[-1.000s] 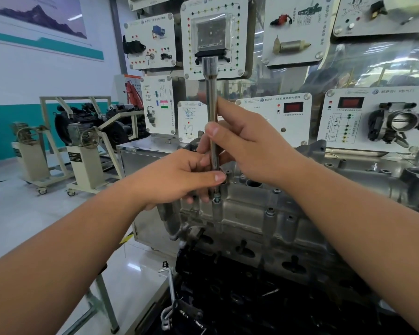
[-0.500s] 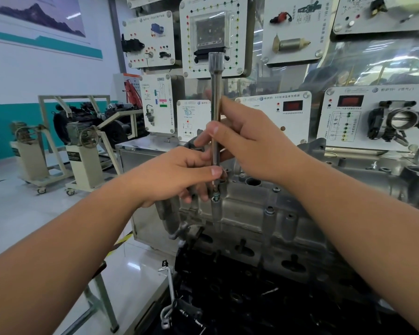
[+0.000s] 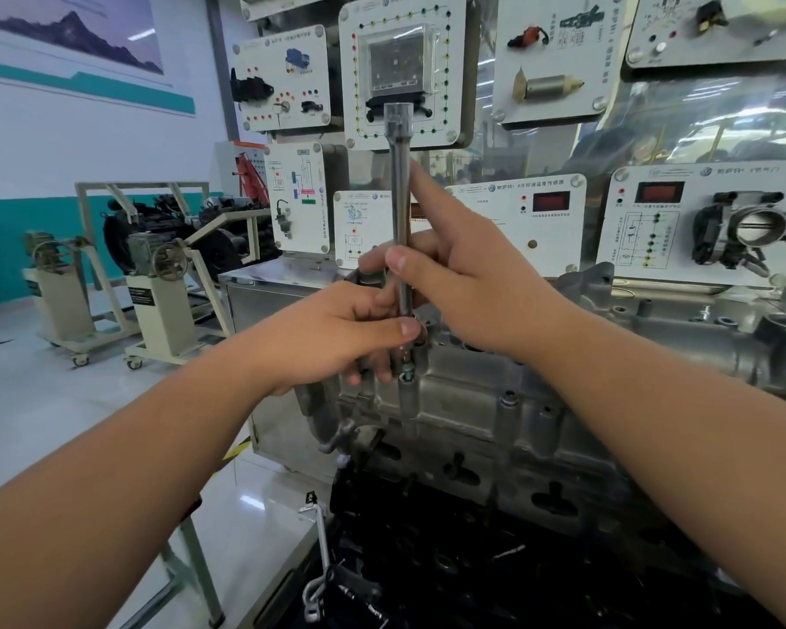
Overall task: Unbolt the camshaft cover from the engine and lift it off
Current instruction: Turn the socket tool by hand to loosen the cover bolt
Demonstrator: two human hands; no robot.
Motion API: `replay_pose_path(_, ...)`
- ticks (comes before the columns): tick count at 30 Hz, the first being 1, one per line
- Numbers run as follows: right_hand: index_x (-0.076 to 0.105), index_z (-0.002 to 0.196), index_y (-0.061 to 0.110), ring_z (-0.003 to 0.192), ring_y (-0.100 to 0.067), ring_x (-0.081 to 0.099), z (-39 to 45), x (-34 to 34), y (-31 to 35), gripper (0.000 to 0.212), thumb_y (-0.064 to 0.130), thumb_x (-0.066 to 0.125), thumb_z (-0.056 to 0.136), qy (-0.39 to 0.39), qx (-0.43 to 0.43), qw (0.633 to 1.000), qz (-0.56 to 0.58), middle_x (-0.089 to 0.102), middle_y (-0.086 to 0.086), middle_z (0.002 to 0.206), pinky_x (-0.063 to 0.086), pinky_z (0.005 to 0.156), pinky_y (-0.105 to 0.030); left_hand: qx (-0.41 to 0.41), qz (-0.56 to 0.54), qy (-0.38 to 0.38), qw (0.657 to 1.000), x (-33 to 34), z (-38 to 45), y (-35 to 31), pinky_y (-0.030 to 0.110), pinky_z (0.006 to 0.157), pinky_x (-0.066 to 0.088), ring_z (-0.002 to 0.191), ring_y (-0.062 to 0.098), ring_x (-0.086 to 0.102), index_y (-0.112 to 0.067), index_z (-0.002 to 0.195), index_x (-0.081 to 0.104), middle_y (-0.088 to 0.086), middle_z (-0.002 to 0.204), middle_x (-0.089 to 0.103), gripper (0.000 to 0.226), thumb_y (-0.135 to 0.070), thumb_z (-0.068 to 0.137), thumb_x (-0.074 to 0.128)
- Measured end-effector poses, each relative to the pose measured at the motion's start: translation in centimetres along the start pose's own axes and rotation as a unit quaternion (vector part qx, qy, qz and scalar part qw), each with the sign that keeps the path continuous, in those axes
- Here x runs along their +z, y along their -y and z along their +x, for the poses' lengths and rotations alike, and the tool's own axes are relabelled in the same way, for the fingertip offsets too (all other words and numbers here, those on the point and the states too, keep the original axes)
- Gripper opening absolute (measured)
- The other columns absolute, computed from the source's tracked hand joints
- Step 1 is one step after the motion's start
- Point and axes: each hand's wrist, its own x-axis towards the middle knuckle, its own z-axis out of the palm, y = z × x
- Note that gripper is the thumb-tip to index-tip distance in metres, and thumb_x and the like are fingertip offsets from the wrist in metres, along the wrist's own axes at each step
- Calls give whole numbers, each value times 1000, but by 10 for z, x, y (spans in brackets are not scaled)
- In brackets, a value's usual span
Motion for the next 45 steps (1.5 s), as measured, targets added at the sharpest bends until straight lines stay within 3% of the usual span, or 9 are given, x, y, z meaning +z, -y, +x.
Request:
replay_pose_path(8, 58, 105, 39, 67, -7, 61, 1, 2, 0, 24, 17, 64, 97, -104, -34, 993, -45, 65, 11, 75, 51, 67, -30, 10, 11, -19, 1000, 4, 2, -1, 20, 53, 53, 65, 10, 72, -15, 76, 63, -3, 65, 70, 35, -49, 82, 66)
replay_pose_path(15, 37, 150, 10, 80, -11, 74, -2, 5, -1, 52, 13, 55, 101, -80, 17, 997, -8, 76, 4, 91, 59, 85, -44, -7, -41, 7, 999, -5, 2, 3, 30, 57, 55, 72, 17, 73, 0, 93, 67, 7, 82, 68, 45, -44, 90, 71)
replay_pose_path(21, 63, 108, 34, 69, -15, 62, -1, 4, 0, 20, 20, 68, 95, -83, -36, 995, -51, 66, 3, 75, 54, 68, -34, 13, 9, -14, 1000, -1, 2, 5, 26, 56, 56, 72, 15, 74, -3, 101, 62, -9, 71, 66, 47, -48, 89, 71)
replay_pose_path(24, 63, 115, 9, 79, -12, 71, 0, 2, -2, 18, 18, 57, 101, -43, -6, 997, -67, 75, 4, 88, 57, 80, -42, 9, 11, 4, 1000, -1, 2, 3, 25, 57, 54, 74, 14, 73, -11, 104, 67, -9, 76, 68, 36, -46, 93, 67)
replay_pose_path(29, 46, 143, 18, 85, -4, 72, -1, 3, -3, 40, 21, 52, 104, -28, 5, 998, -48, 75, 10, 101, 56, 86, -31, 3, -4, 20, 1000, -3, 1, 1, 26, 58, 55, 74, 14, 72, -1, 113, 65, -7, 80, 69, 53, -47, 89, 68)
replay_pose_path(32, 54, 125, 30, 82, -10, 70, -3, 5, -2, 32, 28, 66, 95, -63, -26, 996, -51, 73, 10, 89, 58, 77, -34, 16, 18, 3, 1000, 2, 2, -2, 25, 56, 55, 70, 12, 72, -2, 103, 66, -6, 74, 70, 56, -53, 80, 67)
replay_pose_path(37, 63, 117, 3, 79, -22, 67, -1, 3, -2, 31, 25, 61, 96, -71, -10, 994, -83, 72, 1, 83, 54, 78, -47, 12, 28, -4, 1000, 1, 1, 1, 22, 55, 53, 68, 8, 72, -14, 85, 62, -7, 69, 71, 40, -54, 90, 68)
replay_pose_path(41, 55, 113, 19, 84, -4, 70, -1, 3, -4, 11, 18, 48, 104, -25, 0, 996, -88, 74, 11, 99, 56, 80, -30, 5, -12, 1, 1000, -4, -1, 2, 24, 56, 55, 71, 14, 73, -13, 84, 69, 3, 72, 71, 30, -42, 90, 63)
replay_pose_path(45, 44, 133, 34, 83, -2, 70, -2, 4, 0, 32, 27, 50, 103, -39, -13, 997, -60, 73, 12, 92, 55, 79, -22, 21, 6, -5, 1000, 1, 0, 1, 26, 56, 55, 72, 14, 73, -6, 91, 66, -5, 72, 68, 44, -50, 86, 65)
